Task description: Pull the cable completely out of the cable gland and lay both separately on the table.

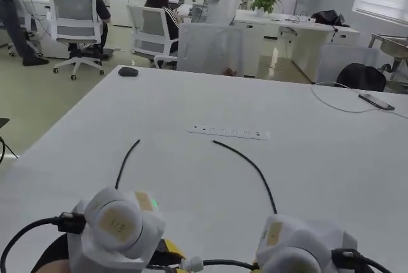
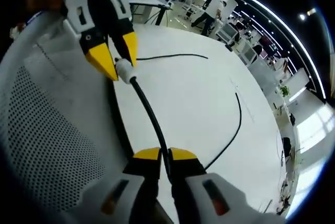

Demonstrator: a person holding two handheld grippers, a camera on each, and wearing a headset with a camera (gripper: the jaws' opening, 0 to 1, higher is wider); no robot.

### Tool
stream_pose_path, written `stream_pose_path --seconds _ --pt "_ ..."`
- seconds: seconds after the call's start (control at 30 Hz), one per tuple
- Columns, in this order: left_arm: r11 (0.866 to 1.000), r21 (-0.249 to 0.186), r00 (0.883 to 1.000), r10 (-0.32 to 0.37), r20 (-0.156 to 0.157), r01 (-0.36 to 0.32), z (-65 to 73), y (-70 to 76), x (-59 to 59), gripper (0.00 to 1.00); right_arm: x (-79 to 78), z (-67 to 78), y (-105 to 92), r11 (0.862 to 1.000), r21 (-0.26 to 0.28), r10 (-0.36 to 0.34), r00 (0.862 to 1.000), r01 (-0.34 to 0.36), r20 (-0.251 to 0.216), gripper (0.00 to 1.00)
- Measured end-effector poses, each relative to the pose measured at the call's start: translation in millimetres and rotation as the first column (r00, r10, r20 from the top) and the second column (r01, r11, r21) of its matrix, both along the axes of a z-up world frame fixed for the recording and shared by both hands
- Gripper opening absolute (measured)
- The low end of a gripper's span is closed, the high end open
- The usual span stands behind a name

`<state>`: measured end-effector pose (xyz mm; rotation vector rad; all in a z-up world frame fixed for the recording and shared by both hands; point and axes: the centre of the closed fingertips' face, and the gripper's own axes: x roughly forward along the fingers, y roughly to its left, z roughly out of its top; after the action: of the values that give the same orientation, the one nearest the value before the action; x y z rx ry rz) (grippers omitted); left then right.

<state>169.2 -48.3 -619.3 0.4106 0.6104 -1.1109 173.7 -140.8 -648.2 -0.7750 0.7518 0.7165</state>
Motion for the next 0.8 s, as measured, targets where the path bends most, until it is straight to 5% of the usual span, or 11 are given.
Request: stream_pose_path --seconds 0.07,0.17,0.23,0.4,0.57,0.8 --pt "1.000 0.014 1.000 -0.007 0.023 0.007 0.5 1.0 1.4 0.16 -1.3 3.1 7.4 0.999 0.022 0.040 0.999 -0.040 0.007 0.05" --pt "1.000 -0.005 1.000 -0.027 0.008 0.027 1.2 -3.1 -3.5 0.16 -6.2 13.2 36.7 0.982 0.128 0.134 0.990 -0.138 0.039 0.13" --pt "0.999 0.002 0.999 -0.050 0.018 0.050 0.9 -6.6 -5.6 0.16 -9.8 13.9 42.8 0.976 0.104 0.187 0.981 -0.191 0.053 0.21" --pt "0.993 0.007 0.993 -0.117 0.015 0.117 -0.8 -14.7 -16.1 0.16 -14.6 19.1 53.3 0.961 0.123 0.240 0.968 -0.248 0.076 0.19" --pt "0.990 -0.017 0.990 -0.142 0.012 0.142 2.4 -19.5 -18.0 0.16 -20.6 17.5 59.3 0.947 0.144 0.282 0.958 -0.286 0.049 0.07" --pt "0.992 -0.019 0.992 -0.128 -0.002 0.128 0.6 -17.6 -17.4 0.16 -17.5 11.3 50.2 0.964 0.108 0.241 0.970 -0.243 0.031 0.05"
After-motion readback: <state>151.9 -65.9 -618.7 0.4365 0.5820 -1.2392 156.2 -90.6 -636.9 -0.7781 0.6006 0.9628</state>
